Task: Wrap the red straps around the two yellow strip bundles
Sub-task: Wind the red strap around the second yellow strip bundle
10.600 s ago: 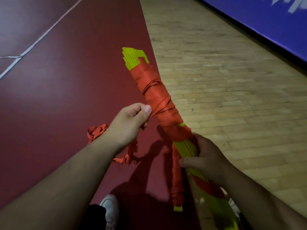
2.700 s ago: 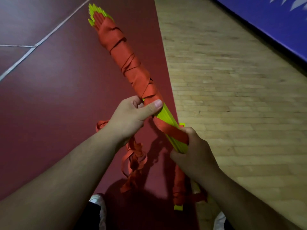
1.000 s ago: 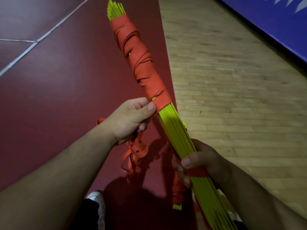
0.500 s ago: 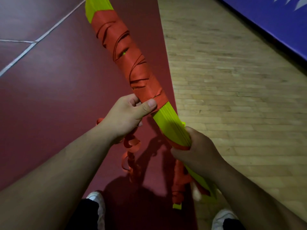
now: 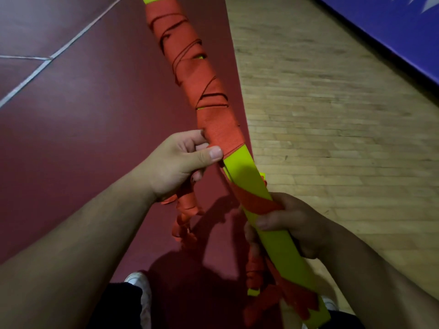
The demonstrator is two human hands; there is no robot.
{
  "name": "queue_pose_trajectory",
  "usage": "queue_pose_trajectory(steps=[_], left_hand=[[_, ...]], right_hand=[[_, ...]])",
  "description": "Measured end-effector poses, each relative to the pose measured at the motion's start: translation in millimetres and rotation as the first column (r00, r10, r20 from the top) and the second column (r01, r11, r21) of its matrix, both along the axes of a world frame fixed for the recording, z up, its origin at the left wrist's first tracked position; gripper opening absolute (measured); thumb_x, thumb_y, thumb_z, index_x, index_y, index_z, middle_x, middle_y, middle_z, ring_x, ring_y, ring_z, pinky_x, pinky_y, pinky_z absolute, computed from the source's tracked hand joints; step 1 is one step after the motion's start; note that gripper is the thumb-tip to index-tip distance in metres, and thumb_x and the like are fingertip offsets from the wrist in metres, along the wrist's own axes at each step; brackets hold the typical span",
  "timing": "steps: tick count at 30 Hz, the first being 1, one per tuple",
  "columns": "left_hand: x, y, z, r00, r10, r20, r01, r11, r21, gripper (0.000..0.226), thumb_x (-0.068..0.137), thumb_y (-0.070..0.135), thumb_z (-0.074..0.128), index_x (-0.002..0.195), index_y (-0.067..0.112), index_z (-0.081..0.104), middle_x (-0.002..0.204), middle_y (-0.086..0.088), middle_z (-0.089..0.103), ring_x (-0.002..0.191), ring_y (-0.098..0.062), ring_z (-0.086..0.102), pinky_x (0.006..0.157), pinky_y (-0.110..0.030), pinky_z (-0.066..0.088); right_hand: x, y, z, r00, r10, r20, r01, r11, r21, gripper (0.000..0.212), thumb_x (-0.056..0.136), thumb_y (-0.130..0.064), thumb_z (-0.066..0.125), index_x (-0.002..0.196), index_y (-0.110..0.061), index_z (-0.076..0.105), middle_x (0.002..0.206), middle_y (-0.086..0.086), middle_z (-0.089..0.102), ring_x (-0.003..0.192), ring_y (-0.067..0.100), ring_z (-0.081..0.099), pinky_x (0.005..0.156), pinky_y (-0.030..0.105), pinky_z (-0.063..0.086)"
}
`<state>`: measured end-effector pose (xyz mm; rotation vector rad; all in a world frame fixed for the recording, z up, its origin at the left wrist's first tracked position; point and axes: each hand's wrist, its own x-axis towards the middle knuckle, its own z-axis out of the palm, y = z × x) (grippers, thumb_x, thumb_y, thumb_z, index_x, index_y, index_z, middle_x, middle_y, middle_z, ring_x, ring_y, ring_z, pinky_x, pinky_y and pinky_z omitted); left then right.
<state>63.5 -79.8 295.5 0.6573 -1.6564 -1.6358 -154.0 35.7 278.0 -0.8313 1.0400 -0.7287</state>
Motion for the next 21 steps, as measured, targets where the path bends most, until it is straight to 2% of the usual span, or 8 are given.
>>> queue_pose_trajectory(steps=[3,5,7,10,14,15,17,21], left_hand=[[-8,3,-3,0.982,0.185,0.041,-0.187,0.981,0.043,0.028,0.085,0.033,0.068,0.097,0.007,0.068,0.059,0.002,0.043,0.043,-0.006,0.033,0.051,-0.032,0.014],[-13,6,-4,0.962,0.266,0.060,-0.271,0.957,0.104,0.046,0.085,0.033,0.067,0.102,-0.009,0.059,0.057,-0.001,0.037,0.041,-0.007,0.031,0.048,-0.028,0.015],[-14,7,-7,0.961,0.257,0.102,-0.268,0.957,0.113,0.036,0.091,0.028,0.067,0.096,-0.007,0.059,0.051,0.005,0.041,0.040,-0.006,0.032,0.040,-0.018,0.021],[-12,9,2,0.956,0.126,0.263,-0.139,0.990,0.029,0.003,0.096,0.010,0.060,0.096,0.008,0.063,0.049,0.014,0.051,0.039,0.000,0.039,0.040,-0.011,0.032],[-7,3,0,0.930,0.136,0.340,-0.126,0.991,-0.051,0.026,0.093,0.005,0.064,0.118,0.004,0.057,0.085,0.004,0.068,0.046,0.003,0.049,0.045,-0.012,0.040],[-7,2,-3,0.927,0.172,0.334,-0.161,0.985,-0.059,0.030,0.091,0.009,0.067,0.117,0.002,0.055,0.092,-0.007,0.066,0.049,0.002,0.050,0.047,-0.014,0.041],[-8,4,-4,0.923,0.205,0.326,-0.203,0.978,-0.042,0.030,0.089,0.021,0.069,0.109,0.003,0.056,0.078,-0.001,0.063,0.047,0.000,0.051,0.046,-0.015,0.041],[-12,8,1,0.968,0.115,0.225,-0.140,0.985,0.101,0.015,0.096,0.020,0.055,0.103,0.007,0.057,0.045,0.011,0.051,0.032,0.001,0.040,0.036,-0.008,0.029]], right_hand=[[4,-5,-2,0.982,-0.125,-0.144,0.113,0.990,-0.090,0.047,0.073,-0.020,0.074,0.118,-0.010,0.063,0.093,0.019,0.073,0.074,0.030,0.072,0.063,0.037,0.056],[8,-9,-6,0.828,-0.252,-0.500,0.129,0.955,-0.267,0.070,0.061,-0.043,0.090,0.124,-0.030,0.061,0.101,-0.003,0.075,0.088,0.012,0.072,0.075,0.033,0.056],[14,-8,-9,0.624,-0.305,-0.720,0.047,0.933,-0.356,0.082,0.059,-0.051,0.092,0.130,-0.039,0.053,0.108,-0.013,0.070,0.097,0.005,0.067,0.084,0.029,0.054],[16,-5,-15,0.414,-0.448,-0.792,0.026,0.876,-0.482,0.061,0.073,-0.043,0.083,0.126,-0.035,0.054,0.106,-0.009,0.069,0.100,0.017,0.067,0.078,0.031,0.052],[11,-6,-11,0.233,-0.493,-0.838,-0.027,0.858,-0.512,0.056,0.080,-0.043,0.076,0.129,-0.034,0.049,0.109,-0.009,0.067,0.100,0.021,0.065,0.075,0.033,0.051],[11,-6,-10,0.210,-0.506,-0.836,-0.024,0.853,-0.522,0.057,0.080,-0.044,0.076,0.129,-0.033,0.049,0.110,-0.009,0.067,0.100,0.021,0.064,0.075,0.033,0.050],[13,-5,-11,0.216,-0.531,-0.819,0.019,0.841,-0.540,0.056,0.080,-0.043,0.077,0.128,-0.032,0.051,0.107,-0.010,0.067,0.099,0.019,0.065,0.074,0.030,0.048],[12,-7,-12,0.458,-0.484,-0.746,0.095,0.861,-0.500,0.048,0.071,-0.036,0.086,0.112,-0.037,0.061,0.093,-0.017,0.070,0.085,-0.001,0.066,0.070,0.020,0.049]])
